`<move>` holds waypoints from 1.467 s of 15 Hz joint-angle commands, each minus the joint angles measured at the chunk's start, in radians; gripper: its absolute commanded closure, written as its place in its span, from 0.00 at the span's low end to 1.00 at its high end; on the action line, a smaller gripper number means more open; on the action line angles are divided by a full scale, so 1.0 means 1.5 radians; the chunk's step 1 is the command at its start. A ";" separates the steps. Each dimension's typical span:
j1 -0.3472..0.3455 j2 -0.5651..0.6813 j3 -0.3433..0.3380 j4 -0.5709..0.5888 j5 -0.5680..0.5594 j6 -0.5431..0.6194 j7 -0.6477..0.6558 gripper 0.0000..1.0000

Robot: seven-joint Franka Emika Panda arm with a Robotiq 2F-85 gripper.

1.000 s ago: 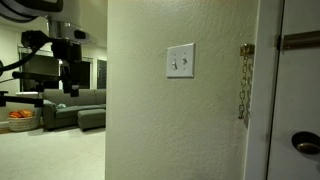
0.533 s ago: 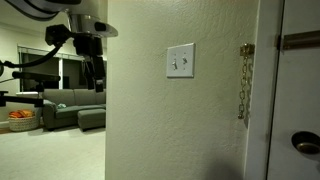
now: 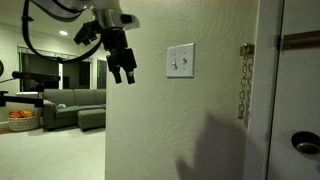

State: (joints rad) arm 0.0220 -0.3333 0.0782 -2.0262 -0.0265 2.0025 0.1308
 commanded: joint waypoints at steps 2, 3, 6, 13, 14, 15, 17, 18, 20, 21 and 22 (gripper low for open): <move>0.000 0.020 -0.010 0.024 -0.012 0.011 -0.012 0.00; 0.000 0.027 -0.012 0.030 -0.013 0.012 -0.013 0.00; 0.001 0.031 -0.010 0.030 -0.013 0.011 -0.013 0.00; -0.011 0.045 -0.012 0.044 -0.039 0.015 0.001 0.00; -0.016 0.047 -0.015 0.050 -0.048 0.022 0.006 0.00; -0.020 0.049 -0.017 0.056 -0.055 0.022 0.009 0.00; -0.027 0.055 -0.021 0.072 -0.068 0.026 0.014 0.00; -0.030 0.057 -0.024 0.081 -0.072 0.029 0.013 0.00; -0.035 0.067 -0.028 0.100 -0.078 0.035 0.016 0.00; -0.036 0.073 -0.031 0.111 -0.079 0.040 0.017 0.14; -0.037 0.082 -0.034 0.124 -0.077 0.047 0.014 0.25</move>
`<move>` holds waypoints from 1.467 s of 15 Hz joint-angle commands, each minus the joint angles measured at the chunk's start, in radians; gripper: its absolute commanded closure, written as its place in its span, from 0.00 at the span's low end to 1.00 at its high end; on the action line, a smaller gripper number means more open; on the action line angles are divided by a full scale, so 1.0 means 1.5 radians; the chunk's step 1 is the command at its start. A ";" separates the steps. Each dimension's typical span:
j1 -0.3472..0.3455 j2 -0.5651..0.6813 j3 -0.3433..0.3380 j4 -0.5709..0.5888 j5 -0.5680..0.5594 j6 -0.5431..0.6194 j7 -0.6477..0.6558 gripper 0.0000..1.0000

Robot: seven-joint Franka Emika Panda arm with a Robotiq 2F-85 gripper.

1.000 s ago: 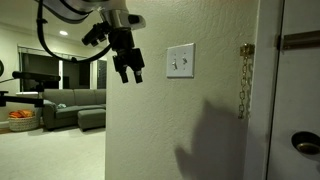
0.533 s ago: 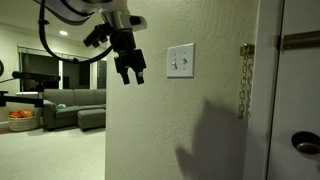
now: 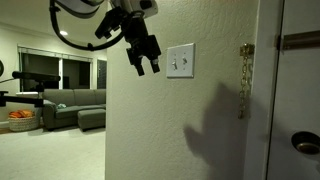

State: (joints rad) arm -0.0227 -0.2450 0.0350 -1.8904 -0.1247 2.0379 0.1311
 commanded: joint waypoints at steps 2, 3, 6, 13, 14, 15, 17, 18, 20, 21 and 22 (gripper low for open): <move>-0.010 0.044 -0.008 0.063 -0.016 0.033 0.014 0.40; -0.010 0.053 -0.009 0.074 -0.017 0.041 0.011 0.42; -0.011 0.093 -0.017 0.131 -0.025 0.048 0.012 0.67; -0.010 0.140 -0.035 0.231 -0.037 0.052 0.009 0.76; -0.009 0.143 -0.036 0.241 -0.035 0.052 0.007 0.74; -0.008 0.147 -0.037 0.250 -0.034 0.054 0.006 0.72; -0.007 0.154 -0.038 0.266 -0.034 0.057 0.005 0.71; -0.006 0.161 -0.038 0.277 -0.031 0.055 0.004 0.71; -0.005 0.170 -0.037 0.293 -0.027 0.056 0.002 0.78; -0.005 0.173 -0.036 0.294 -0.026 0.059 0.003 0.82; -0.004 0.179 -0.035 0.300 -0.025 0.059 0.002 0.87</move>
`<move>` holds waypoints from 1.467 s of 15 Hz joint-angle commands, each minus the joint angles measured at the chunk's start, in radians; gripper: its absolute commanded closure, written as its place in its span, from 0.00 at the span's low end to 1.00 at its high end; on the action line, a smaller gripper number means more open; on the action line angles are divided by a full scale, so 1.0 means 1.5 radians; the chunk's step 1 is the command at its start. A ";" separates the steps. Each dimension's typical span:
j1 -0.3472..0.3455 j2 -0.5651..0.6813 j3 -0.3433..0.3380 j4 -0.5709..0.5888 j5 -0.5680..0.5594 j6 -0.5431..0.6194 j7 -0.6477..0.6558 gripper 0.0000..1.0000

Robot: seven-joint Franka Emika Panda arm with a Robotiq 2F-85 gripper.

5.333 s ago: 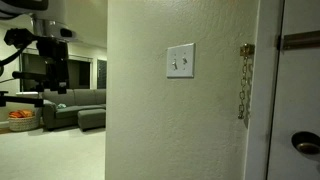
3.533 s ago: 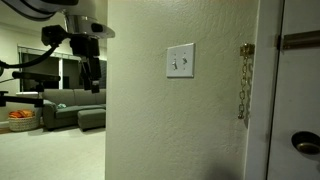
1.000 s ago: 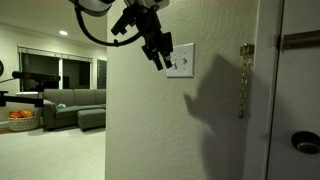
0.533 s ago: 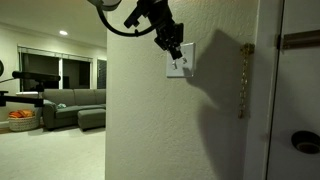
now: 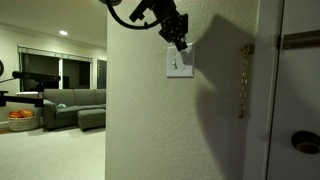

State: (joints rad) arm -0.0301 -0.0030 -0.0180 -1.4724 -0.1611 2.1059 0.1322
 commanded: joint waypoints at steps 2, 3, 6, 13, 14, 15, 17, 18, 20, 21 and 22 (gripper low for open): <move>0.002 0.029 0.002 0.034 0.003 0.010 0.001 0.89; 0.002 0.033 0.003 0.037 0.005 0.010 0.000 0.89; 0.003 0.042 0.007 0.044 0.011 0.010 -0.002 0.85; -0.003 0.046 0.003 0.033 0.018 0.007 -0.004 0.93; -0.002 0.046 0.004 0.029 0.024 0.006 -0.004 0.97; -0.001 0.044 0.004 0.025 0.029 0.007 -0.006 0.93; -0.002 0.040 0.004 0.018 0.033 0.010 -0.006 0.93; -0.002 0.042 0.003 0.017 0.033 0.008 -0.007 0.93; -0.003 0.040 0.002 0.011 0.033 0.007 -0.005 0.93; -0.003 0.038 0.001 0.004 0.033 0.009 -0.006 0.93; -0.004 0.035 0.001 -0.006 0.031 0.010 -0.006 0.93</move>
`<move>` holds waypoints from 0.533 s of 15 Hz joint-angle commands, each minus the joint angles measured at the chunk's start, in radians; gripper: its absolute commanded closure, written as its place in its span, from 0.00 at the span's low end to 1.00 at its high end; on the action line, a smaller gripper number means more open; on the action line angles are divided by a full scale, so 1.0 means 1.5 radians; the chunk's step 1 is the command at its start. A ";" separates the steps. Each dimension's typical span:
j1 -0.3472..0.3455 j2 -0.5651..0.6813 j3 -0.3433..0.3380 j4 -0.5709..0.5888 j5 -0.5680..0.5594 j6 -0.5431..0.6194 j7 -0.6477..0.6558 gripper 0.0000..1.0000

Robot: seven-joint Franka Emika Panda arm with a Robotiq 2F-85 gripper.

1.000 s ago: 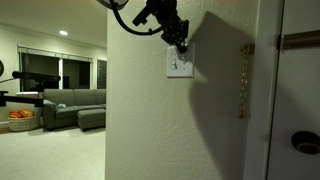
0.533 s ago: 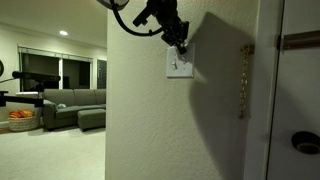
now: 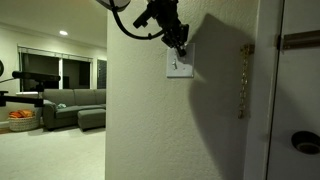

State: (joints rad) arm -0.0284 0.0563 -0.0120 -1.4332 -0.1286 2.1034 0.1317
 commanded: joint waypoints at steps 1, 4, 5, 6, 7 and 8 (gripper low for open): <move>-0.005 -0.006 -0.004 -0.038 0.008 0.011 -0.005 0.93; -0.006 -0.012 -0.006 -0.053 0.005 0.007 -0.004 0.93; -0.006 -0.013 -0.007 -0.060 0.003 0.007 -0.003 0.93; -0.007 -0.016 -0.009 -0.074 0.002 0.007 -0.004 0.93; -0.007 -0.019 -0.010 -0.077 0.003 0.007 -0.004 0.93; -0.008 -0.020 -0.011 -0.081 0.005 0.006 -0.005 0.93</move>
State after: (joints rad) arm -0.0296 0.0541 -0.0191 -1.4777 -0.1281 2.1016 0.1317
